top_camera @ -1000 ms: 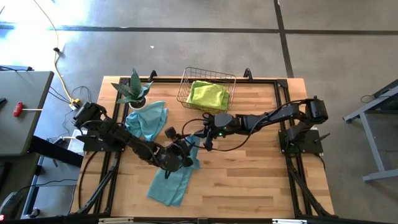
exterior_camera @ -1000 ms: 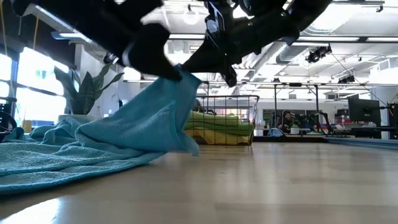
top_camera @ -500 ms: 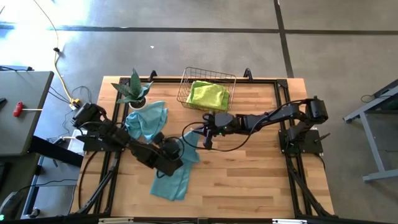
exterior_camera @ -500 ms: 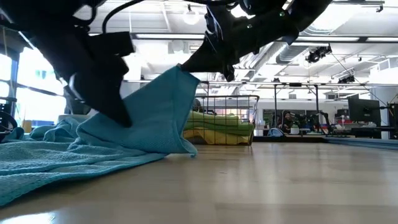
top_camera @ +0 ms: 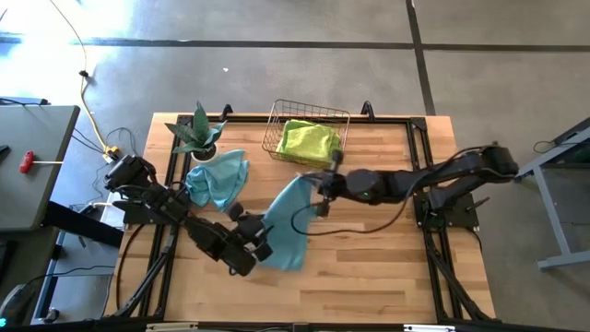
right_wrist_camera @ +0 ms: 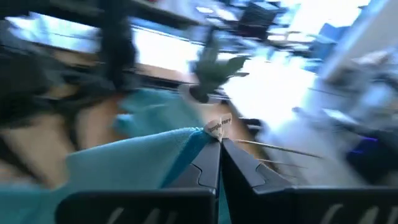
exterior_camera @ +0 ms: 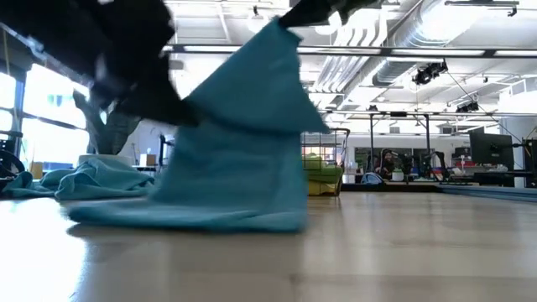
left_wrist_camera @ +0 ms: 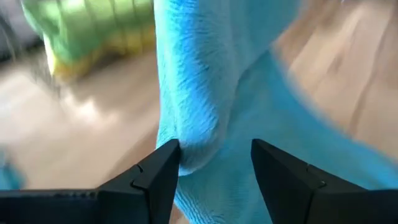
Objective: Fold microfiber towels
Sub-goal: Fold the bottom blue microfiber towel
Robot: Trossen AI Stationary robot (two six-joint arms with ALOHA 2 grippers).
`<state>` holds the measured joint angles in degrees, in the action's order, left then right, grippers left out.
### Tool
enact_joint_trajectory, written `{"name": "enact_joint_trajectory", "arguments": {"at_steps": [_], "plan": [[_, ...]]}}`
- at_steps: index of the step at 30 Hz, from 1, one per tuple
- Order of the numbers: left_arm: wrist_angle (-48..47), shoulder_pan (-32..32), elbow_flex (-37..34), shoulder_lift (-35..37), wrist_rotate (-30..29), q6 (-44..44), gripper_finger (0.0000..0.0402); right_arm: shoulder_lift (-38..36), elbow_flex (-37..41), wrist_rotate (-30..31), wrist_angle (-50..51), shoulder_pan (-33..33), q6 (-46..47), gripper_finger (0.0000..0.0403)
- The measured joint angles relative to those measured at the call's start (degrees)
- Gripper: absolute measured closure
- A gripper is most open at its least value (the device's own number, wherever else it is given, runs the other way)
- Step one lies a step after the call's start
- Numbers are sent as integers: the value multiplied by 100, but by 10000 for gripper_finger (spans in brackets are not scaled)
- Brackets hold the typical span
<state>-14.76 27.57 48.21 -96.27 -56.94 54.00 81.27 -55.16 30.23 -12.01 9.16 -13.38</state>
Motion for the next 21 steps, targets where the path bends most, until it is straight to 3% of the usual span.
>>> {"name": "enact_joint_trajectory", "arguments": {"at_steps": [3, 6, 9, 12, 19, 21], "plan": [[1126, 25, 0, 0, -698, -908, 211, -136, 0, 1604, 12, 275, -30, 403], [2279, -4, 0, 0, -1041, -2118, 211, -150, 0, 3116, 14, 476, 31, 403], [3155, -83, 2, 0, -895, -3218, 211, -150, 0, 3769, 18, 675, -15, 403], [3601, -182, 2, 0, -466, -3832, 211, -146, 0, 3679, 19, 873, 292, 403], [3763, -479, 2, 0, 116, -3964, 211, -144, 0, 2208, 19, 1195, 1566, 403], [3895, -563, 2, 0, 116, -3965, 211, -140, 0, 2092, 17, 1197, 1935, 403]]}}
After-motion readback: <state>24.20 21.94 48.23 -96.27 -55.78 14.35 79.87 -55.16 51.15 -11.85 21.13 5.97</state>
